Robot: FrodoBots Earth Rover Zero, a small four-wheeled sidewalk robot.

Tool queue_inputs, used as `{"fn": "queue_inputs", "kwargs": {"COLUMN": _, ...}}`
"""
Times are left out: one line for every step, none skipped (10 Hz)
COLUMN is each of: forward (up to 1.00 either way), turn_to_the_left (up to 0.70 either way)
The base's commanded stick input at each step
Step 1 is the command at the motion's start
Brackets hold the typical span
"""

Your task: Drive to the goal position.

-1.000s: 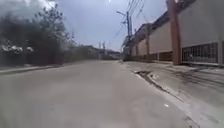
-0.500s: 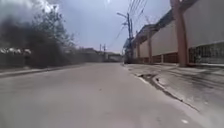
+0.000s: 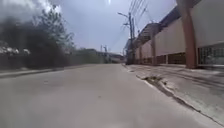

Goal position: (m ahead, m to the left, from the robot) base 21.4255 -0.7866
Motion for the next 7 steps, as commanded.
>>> {"fn": "queue_inputs", "kwargs": {"forward": 0.70, "turn_to_the_left": 0.00}}
{"fn": "queue_inputs", "kwargs": {"forward": 0.70, "turn_to_the_left": -0.12}}
{"fn": "queue_inputs", "kwargs": {"forward": 0.70, "turn_to_the_left": -0.31}}
{"fn": "queue_inputs", "kwargs": {"forward": 0.70, "turn_to_the_left": -0.35}}
{"fn": "queue_inputs", "kwargs": {"forward": 0.70, "turn_to_the_left": -0.34}}
{"fn": "queue_inputs", "kwargs": {"forward": 0.70, "turn_to_the_left": -0.33}}
{"fn": "queue_inputs", "kwargs": {"forward": 0.70, "turn_to_the_left": -0.16}}
